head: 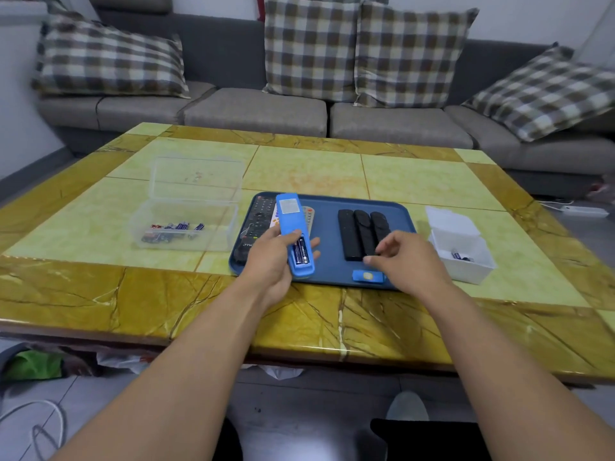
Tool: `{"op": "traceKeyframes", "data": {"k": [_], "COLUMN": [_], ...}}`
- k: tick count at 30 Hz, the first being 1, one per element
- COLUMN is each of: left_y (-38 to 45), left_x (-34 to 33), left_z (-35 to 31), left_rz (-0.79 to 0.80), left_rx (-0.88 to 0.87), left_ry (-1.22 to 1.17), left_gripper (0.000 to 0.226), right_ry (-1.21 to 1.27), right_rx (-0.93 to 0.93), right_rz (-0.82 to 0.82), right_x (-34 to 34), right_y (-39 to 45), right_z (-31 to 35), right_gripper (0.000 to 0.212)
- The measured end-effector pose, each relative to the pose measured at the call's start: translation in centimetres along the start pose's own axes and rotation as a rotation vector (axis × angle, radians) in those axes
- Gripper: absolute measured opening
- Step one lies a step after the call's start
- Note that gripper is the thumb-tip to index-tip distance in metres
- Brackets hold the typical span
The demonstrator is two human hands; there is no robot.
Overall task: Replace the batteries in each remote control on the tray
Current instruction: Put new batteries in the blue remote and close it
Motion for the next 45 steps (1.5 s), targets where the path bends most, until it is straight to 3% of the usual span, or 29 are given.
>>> {"op": "traceKeyframes", "data": {"k": [3, 7, 12, 15, 18, 21, 26, 29, 31, 34, 39, 45], "left_y": [-0.2, -0.3, -0.5, -0.5, -0.5, -0.1, -0.4, -0.6, -0.6, -0.7, -0.8, -1.0], "left_x": [-0.1, -0.5, -0.8, -0.7, -0.5, -0.3, -0.7, -0.9, -1.0, -1.2, -1.2, -1.6], "left_z": [0.3, 0.9, 0.9, 0.7, 0.3, 0.2, 0.3, 0.5, 0.7, 0.7, 0.8, 1.1], "left_rz": [0.005, 0.034, 0.061, 0.047, 0.038, 0.04, 0.068, 0.05, 0.055, 0.087, 0.138, 0.169], "left_rx": [0.043, 0.043, 0.037, 0.032, 0.014, -0.034, -0.111, -0.164, -0.169, -0.149, -0.073, -0.015], "left_ry": [0.015, 0.059, 0.081, 0.029, -0.032, 0.009, 0.174, 0.253, 0.253, 0.231, 0.167, 0.144], "left_gripper": [0.042, 0.045, 0.047, 0.041, 0.029, 0.027, 0.031, 0.036, 0.023, 0.017, 0.02, 0.023], "right_ry": [-0.145, -0.344, -0.49, -0.394, -0.253, 0.076, 0.473, 0.477, 0.531, 0.629, 0.601, 0.533], "right_rx": [0.025, 0.059, 0.013, -0.024, 0.03, 0.195, 0.382, 0.416, 0.395, 0.349, 0.426, 0.449], "right_rz": [0.127, 0.121, 0.184, 0.206, 0.065, -0.067, 0.048, 0.106, 0.106, 0.077, 0.06, 0.042], "right_x": [-1.1, -1.8, -2.1, -2.5, -2.1, -0.9, -0.2, -0.8, -0.9, -0.5, -0.3, -1.0], "right_y": [0.0, 0.1, 0.3, 0.5, 0.4, -0.4, -2.0, -2.3, -2.2, -2.0, -2.4, -2.4], "right_z": [-0.3, 0.2, 0.4, 0.1, 0.4, 2.1, 5.2, 5.7, 5.8, 5.5, 5.6, 5.6], "right_gripper": [0.034, 0.042, 0.032, 0.024, 0.015, 0.007, 0.014, 0.017, 0.011, 0.022, 0.015, 0.028]}}
Point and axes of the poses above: each hand's wrist, its own y-axis towards the middle knuckle, its own x-axis out of the back of the hand, z = x × y, the point moved 3 cm from there along y, towards the middle knuckle, and after that the axes turned 15 degrees about -y, right-handed, at the moved point
